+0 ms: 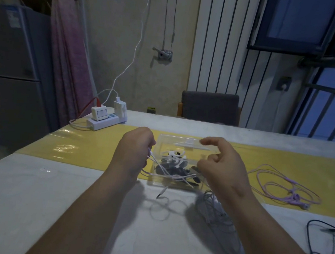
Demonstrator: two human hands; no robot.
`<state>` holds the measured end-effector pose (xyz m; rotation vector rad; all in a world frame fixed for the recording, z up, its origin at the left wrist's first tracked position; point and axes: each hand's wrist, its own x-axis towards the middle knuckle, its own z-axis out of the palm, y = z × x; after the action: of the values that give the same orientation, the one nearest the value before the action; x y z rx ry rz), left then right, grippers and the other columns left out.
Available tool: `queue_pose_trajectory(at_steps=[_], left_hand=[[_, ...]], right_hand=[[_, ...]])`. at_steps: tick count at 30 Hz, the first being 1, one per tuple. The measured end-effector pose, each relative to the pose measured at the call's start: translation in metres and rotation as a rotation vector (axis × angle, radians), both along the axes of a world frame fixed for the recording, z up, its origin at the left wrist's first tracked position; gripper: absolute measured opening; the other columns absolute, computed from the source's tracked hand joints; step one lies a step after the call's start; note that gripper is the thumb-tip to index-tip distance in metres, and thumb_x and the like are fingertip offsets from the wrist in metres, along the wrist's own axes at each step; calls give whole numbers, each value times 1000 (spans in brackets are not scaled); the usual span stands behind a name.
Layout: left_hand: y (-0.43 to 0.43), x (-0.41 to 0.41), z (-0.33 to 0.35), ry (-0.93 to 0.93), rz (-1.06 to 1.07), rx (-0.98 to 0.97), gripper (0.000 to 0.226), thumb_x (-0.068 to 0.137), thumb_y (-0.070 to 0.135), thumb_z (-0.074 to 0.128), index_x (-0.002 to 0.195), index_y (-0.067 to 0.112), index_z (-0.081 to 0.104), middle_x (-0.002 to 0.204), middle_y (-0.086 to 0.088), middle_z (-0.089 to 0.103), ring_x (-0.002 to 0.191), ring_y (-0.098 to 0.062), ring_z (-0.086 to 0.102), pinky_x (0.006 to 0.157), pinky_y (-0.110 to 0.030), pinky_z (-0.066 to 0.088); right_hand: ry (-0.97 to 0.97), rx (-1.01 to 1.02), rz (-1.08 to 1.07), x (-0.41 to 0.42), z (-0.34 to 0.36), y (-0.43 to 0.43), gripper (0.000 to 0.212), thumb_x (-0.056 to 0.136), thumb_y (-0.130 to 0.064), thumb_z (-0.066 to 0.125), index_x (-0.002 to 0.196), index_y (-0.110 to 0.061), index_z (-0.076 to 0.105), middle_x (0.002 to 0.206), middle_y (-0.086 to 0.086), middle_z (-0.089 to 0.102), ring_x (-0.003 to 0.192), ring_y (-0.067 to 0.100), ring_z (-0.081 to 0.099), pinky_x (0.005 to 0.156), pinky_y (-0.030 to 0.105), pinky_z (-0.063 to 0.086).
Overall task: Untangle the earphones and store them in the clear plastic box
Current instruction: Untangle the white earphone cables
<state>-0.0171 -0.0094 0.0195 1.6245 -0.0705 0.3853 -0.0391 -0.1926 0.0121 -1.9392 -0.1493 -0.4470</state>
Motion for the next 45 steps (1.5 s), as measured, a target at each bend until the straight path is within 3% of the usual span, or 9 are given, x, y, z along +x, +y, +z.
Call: queue_pose_trajectory(at_steps=[8, 11, 14, 23, 31, 35, 38, 41, 45], left_hand=[[-4, -1, 0, -95, -76, -107, 22, 59, 15, 40, 39, 25, 39, 46, 7, 30, 51, -19, 21, 51, -25, 18], [-5, -2, 0, -103, -112, -164, 21, 59, 16, 40, 40, 25, 39, 48, 7, 30, 51, -19, 21, 52, -24, 19], [-5, -2, 0, -97, -107, -194, 20, 58, 16, 40, 40, 25, 40, 48, 5, 30, 51, -19, 21, 52, -24, 19], [4, 4, 0, -32, 48, -366, 21, 59, 16, 44, 43, 23, 32, 47, 5, 26, 48, -14, 20, 41, -20, 19], [8, 4, 3, -73, 75, -340, 24, 63, 10, 44, 42, 23, 43, 45, 8, 28, 46, -13, 21, 44, -23, 19], [11, 5, 2, -106, 103, -299, 36, 66, -9, 39, 56, 20, 58, 50, 4, 37, 46, -12, 28, 44, -24, 22], [12, 6, 0, -111, 190, -221, 31, 69, -7, 47, 66, 20, 63, 59, 6, 48, 50, -13, 35, 50, -30, 28], [13, 7, -1, -127, 270, -251, 28, 73, -5, 55, 71, 21, 65, 68, 4, 54, 58, -17, 39, 55, -34, 32], [14, 6, 0, -151, 370, -256, 25, 78, -3, 60, 76, 22, 65, 76, 3, 61, 60, -19, 45, 56, -33, 38]], right_hand=[[169, -360, 360, -7, 1, 12, 49, 73, -5, 63, 116, -29, 67, 43, -29, 48, 45, -6, 48, 48, 7, 31], [177, -370, 456, -8, -4, 16, 42, 70, -20, 62, 107, -38, 70, 51, -18, 51, 49, 0, 45, 56, 19, 37], [169, -372, 467, -7, -8, 15, 9, 82, -34, 69, 86, -30, 75, 53, -9, 48, 53, 7, 42, 58, 28, 36], [66, 83, 228, -2, -5, 12, 20, 88, -21, 69, 68, -18, 71, 52, -9, 58, 47, 3, 48, 52, 15, 37], [24, -56, 110, 3, -1, 3, 45, 93, -40, 58, 63, -7, 56, 52, -4, 56, 54, 17, 54, 57, 32, 38], [36, -170, 122, 2, 4, -4, 57, 91, -58, 46, 53, -16, 38, 48, -10, 35, 48, 10, 35, 55, 29, 26], [116, -243, 195, -1, 8, -6, 66, 83, -69, 48, 59, -8, 54, 49, -12, 47, 45, 1, 44, 51, 24, 30], [124, -394, 243, 1, 5, -10, 33, 78, -45, 74, 76, -13, 67, 63, -2, 58, 57, 9, 48, 58, 30, 37], [69, -542, 119, 3, 5, -10, 18, 84, -38, 69, 70, -25, 68, 63, -5, 63, 61, 13, 55, 63, 36, 48]])
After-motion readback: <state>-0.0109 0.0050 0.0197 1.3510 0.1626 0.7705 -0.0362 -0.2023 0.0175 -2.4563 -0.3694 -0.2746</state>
